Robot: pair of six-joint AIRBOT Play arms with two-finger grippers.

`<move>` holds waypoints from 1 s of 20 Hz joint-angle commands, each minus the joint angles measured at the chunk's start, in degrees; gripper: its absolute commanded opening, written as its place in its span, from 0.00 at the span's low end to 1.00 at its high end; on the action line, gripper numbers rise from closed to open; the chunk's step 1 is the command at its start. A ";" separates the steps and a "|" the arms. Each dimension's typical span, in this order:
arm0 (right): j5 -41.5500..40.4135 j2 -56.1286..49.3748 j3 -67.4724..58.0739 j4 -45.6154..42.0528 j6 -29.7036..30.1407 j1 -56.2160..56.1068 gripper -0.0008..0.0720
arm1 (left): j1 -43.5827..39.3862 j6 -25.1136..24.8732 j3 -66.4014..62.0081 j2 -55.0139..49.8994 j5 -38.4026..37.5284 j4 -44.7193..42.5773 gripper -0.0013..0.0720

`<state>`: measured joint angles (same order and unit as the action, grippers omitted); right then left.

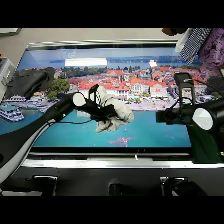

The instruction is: Fold the clothes and pants, and hang the long-sleeved shirts on hangers.

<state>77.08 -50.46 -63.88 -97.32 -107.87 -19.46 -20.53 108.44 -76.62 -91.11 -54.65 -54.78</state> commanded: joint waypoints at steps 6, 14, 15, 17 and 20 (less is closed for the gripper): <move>-5.29 -2.51 -6.45 13.09 -6.03 24.76 0.38 | 20.74 -9.81 -2.16 12.15 -13.84 0.98 0.77; -5.77 -21.94 8.74 58.75 25.83 30.03 0.56 | 26.93 -10.54 -2.14 12.46 -15.82 -0.31 0.77; -7.04 -24.48 9.09 59.19 27.80 27.30 0.64 | 26.91 -10.56 -2.14 12.28 -15.85 -0.35 0.77; -10.73 -28.79 9.09 59.39 29.57 21.81 0.69 | 26.93 -10.54 -2.14 11.93 -15.87 -0.74 0.77; -17.97 -33.22 9.09 60.35 30.49 16.13 0.70 | 26.93 -10.54 -2.14 11.76 -15.85 -0.74 0.77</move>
<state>65.49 -78.83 -55.40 -40.49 -81.14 1.78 6.20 98.00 -78.70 -79.15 -70.39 -55.18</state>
